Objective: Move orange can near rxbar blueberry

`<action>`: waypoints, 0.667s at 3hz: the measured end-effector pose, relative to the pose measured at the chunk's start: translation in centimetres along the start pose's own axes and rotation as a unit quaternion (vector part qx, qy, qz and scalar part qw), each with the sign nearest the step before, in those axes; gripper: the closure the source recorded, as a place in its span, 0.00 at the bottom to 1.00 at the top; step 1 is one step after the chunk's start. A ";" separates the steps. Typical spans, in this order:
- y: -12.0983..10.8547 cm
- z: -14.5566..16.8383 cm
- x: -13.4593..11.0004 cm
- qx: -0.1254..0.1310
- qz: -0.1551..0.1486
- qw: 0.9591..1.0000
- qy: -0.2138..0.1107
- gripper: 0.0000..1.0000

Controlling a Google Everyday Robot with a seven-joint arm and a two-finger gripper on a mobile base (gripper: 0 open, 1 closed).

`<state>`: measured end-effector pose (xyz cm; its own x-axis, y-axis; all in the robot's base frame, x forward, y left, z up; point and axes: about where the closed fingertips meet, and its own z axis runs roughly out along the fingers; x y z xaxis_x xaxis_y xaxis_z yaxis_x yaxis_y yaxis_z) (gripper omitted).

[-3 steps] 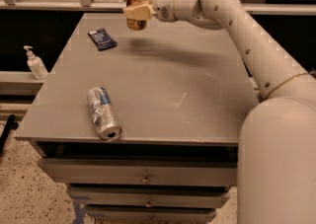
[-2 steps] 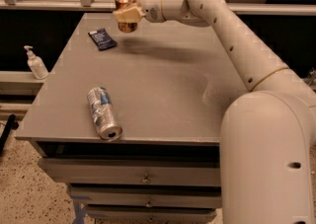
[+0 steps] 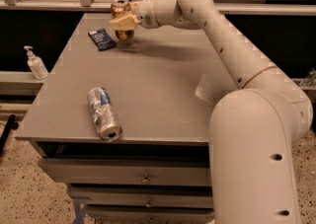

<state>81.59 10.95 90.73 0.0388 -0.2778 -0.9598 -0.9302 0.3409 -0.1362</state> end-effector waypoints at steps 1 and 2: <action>0.4 0.5 0.8 -0.005 0.020 1.000 -0.002 1.00; 1.0 1.0 1.2 -0.014 0.042 0.999 -0.009 0.81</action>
Offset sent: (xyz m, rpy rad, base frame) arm -0.0079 0.0087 -0.0193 0.0792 0.1193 0.0061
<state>81.10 11.91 89.22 -0.0334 -0.2331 -0.9719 -0.9400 0.3378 -0.0487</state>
